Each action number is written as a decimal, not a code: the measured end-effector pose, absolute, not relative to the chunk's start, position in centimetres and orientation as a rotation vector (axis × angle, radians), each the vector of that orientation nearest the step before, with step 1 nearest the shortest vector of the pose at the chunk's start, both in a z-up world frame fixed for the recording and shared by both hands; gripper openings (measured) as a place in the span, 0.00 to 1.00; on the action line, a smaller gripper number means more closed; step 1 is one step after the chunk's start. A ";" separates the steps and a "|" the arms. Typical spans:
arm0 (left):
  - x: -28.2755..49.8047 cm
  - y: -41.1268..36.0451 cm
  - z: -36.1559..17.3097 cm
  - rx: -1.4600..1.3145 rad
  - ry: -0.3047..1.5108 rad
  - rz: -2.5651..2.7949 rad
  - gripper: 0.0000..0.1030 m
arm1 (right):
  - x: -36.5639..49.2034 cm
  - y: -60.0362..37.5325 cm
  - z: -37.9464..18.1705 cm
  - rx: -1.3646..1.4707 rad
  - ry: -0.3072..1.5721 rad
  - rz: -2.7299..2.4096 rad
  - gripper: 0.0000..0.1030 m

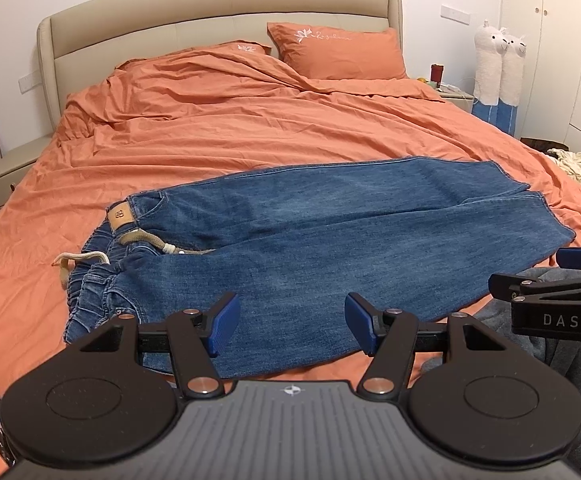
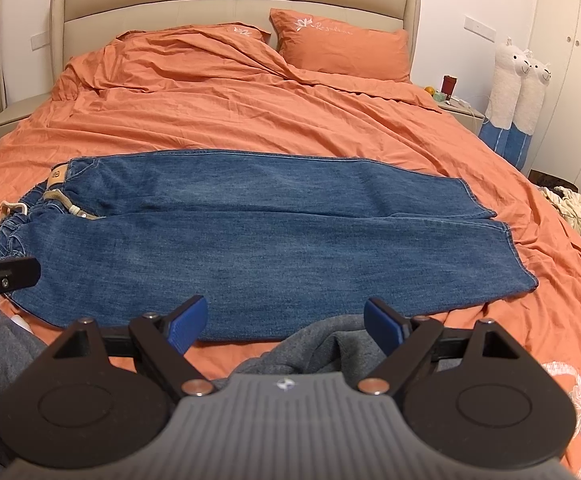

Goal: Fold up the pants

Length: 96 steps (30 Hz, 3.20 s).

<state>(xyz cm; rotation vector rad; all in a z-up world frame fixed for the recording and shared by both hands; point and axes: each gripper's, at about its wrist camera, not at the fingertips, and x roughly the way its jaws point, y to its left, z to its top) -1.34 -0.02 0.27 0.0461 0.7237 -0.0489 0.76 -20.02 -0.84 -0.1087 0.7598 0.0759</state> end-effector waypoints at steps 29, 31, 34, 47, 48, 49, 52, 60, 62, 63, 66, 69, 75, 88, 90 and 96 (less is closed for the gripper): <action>4.7 13.8 1.7 -0.028 0.779 0.052 0.27 | 6.8 -21.6 -1.7 -0.035 0.556 0.301 0.80; 6.7 17.0 1.2 -0.069 0.789 0.056 0.26 | 9.3 -21.4 -2.6 0.013 0.595 0.324 0.80; 9.8 21.5 -0.3 -0.178 0.814 0.031 0.26 | 12.3 -21.2 -4.5 0.122 0.602 0.386 0.79; 21.1 35.2 -13.5 -0.635 0.955 0.023 0.48 | 18.6 -19.8 -10.4 0.278 0.694 0.418 0.79; 21.6 35.6 -14.1 -0.639 0.961 0.003 0.49 | 18.9 -19.7 -10.7 0.276 0.705 0.413 0.79; 21.9 35.9 -14.6 -0.644 0.963 -0.020 0.49 | 19.2 -19.5 -10.9 0.274 0.715 0.413 0.79; 22.7 37.1 -16.2 -0.704 0.976 -0.097 0.48 | 19.8 -19.0 -11.5 0.261 0.741 0.418 0.79; 21.8 37.4 -16.5 -0.792 0.940 -0.349 0.37 | 20.2 -18.9 -12.0 0.265 0.760 0.406 0.79; 21.4 38.3 -17.1 -0.897 0.905 -0.397 0.42 | 20.3 -18.9 -12.1 0.268 0.765 0.406 0.79; 21.4 38.9 -17.7 -0.940 0.908 -0.380 0.42 | 20.3 -18.9 -12.1 0.268 0.767 0.406 0.79; 21.5 39.5 -19.5 -0.994 0.946 -0.272 0.38 | 20.7 -18.8 -12.4 0.267 0.779 0.403 0.79; 21.9 38.3 -19.3 -0.935 0.933 -0.230 0.45 | 20.6 -18.9 -12.4 0.268 0.777 0.404 0.79; 22.2 34.7 -15.7 -0.707 0.899 -0.137 0.18 | 20.5 -18.9 -12.1 0.277 0.776 0.394 0.79; 21.3 28.9 -12.3 -0.059 0.915 0.178 0.03 | 19.6 -19.5 -11.5 0.273 0.764 0.338 0.79; 22.2 28.7 -14.6 -0.039 0.977 0.193 0.03 | 19.8 -19.6 -11.6 0.276 0.771 0.333 0.79; 22.4 27.3 -14.4 0.063 0.987 0.222 0.16 | 20.2 -19.8 -12.0 0.279 0.808 0.275 0.79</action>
